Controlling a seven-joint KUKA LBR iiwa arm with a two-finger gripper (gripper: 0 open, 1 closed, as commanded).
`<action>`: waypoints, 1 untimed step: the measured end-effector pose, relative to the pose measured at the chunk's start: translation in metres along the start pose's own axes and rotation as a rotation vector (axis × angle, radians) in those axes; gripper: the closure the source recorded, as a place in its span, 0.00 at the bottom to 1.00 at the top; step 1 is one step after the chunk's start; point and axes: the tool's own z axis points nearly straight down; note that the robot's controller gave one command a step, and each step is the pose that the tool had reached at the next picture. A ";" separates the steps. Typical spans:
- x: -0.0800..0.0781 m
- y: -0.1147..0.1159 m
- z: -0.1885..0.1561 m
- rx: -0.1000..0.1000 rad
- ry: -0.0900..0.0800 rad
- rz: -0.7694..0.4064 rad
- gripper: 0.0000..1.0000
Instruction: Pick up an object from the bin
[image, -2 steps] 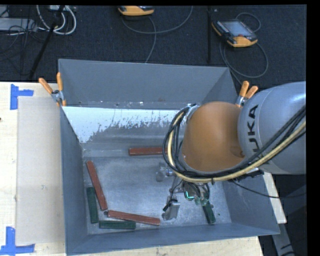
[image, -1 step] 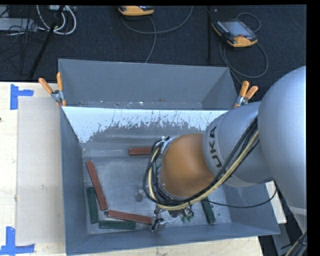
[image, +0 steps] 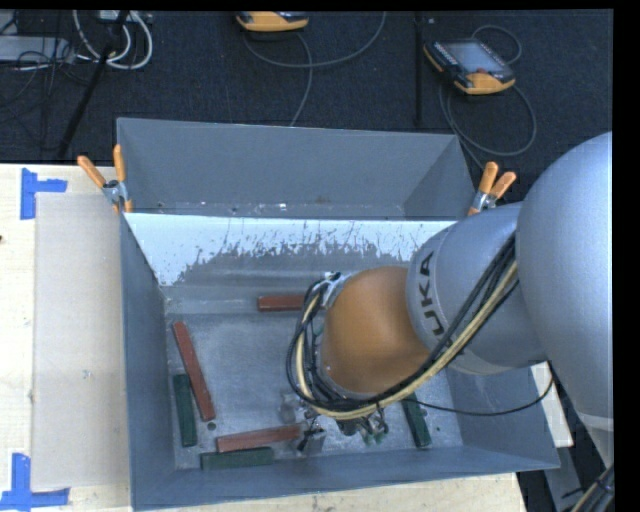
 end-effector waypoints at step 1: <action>-0.012 0.019 -0.157 0.000 -0.007 0.054 1.00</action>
Offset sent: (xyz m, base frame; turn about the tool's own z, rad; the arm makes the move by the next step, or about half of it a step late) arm 0.0047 0.0207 0.1539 0.0551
